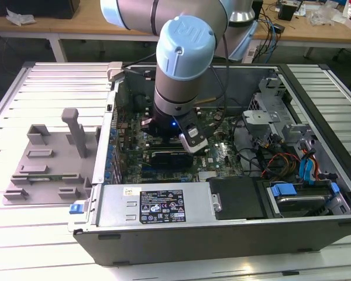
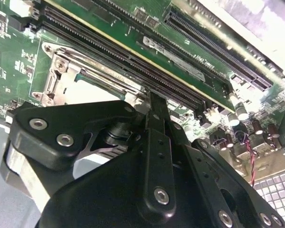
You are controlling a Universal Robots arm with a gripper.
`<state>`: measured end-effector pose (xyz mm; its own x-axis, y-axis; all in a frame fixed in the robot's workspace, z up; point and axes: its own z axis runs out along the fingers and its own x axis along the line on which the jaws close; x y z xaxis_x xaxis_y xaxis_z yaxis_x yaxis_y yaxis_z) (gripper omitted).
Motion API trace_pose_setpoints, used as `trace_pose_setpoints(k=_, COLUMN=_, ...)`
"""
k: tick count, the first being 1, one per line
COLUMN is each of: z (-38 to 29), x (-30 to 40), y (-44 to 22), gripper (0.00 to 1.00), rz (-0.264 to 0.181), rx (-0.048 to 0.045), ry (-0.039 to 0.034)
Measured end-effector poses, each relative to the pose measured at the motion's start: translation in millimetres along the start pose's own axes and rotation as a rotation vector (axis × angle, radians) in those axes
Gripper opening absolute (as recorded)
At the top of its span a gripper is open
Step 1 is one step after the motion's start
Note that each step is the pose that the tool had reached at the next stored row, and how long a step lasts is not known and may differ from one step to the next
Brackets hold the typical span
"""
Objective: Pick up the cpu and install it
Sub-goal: 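Install the second cpu locking lever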
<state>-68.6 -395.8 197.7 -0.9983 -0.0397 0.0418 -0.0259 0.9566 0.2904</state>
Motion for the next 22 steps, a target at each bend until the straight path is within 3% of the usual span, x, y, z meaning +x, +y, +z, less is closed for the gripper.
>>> trace_pose_setpoints(k=2, z=0.9, x=3.3, y=-0.1, gripper=0.11, rz=0.0, rx=-0.0105, ry=-0.0001)
trace_pose_setpoints(k=8, z=2.7, x=3.9, y=0.0, gripper=0.11, rz=0.016, rx=-0.012, ry=-0.0051)
trace_pose_setpoints(k=10, z=3.5, x=3.8, y=0.1, gripper=0.11, rz=0.07, rx=-0.0142, ry=-0.0219)
trace_pose_setpoints(k=12, z=1.5, x=3.8, y=2.2, gripper=0.11, rz=0.071, rx=-0.0113, ry=-0.0224)
trace_pose_setpoints(k=13, z=-2.3, x=4.0, y=3.2, gripper=0.11, rz=0.071, rx=-0.0078, ry=-0.0222)
trace_pose_setpoints(k=14, z=-9.9, x=4.4, y=5.5, gripper=0.11, rz=0.073, rx=0.0028, ry=-0.0226)
trace_pose_setpoints(k=15, z=-15.5, x=4.4, y=7.9, gripper=0.11, rz=0.074, rx=0.021, ry=-0.0231)
trace_pose_setpoints(k=16, z=-19.4, x=4.4, y=10.7, gripper=0.11, rz=0.076, rx=0.0505, ry=-0.0235)
trace_pose_setpoints(k=17, z=-19.9, x=4.3, y=12.8, gripper=0.11, rz=0.077, rx=0.068, ry=-0.0237)
trace_pose_setpoints(k=18, z=-18.9, x=4.1, y=16.2, gripper=0.11, rz=0.077, rx=0.0766, ry=-0.0238)
trace_pose_setpoints(k=19, z=-17.3, x=2.4, y=21.3, gripper=0.11, rz=0.079, rx=0.0777, ry=-0.0242)
trace_pose_setpoints(k=21, z=-16.0, x=-7.4, y=24.4, gripper=0.11, rz=0.079, rx=0.0777, ry=-0.0241)
trace_pose_setpoints(k=22, z=-15.7, x=-8.8, y=25.2, gripper=0.11, rz=0.079, rx=0.0777, ry=-0.0242)
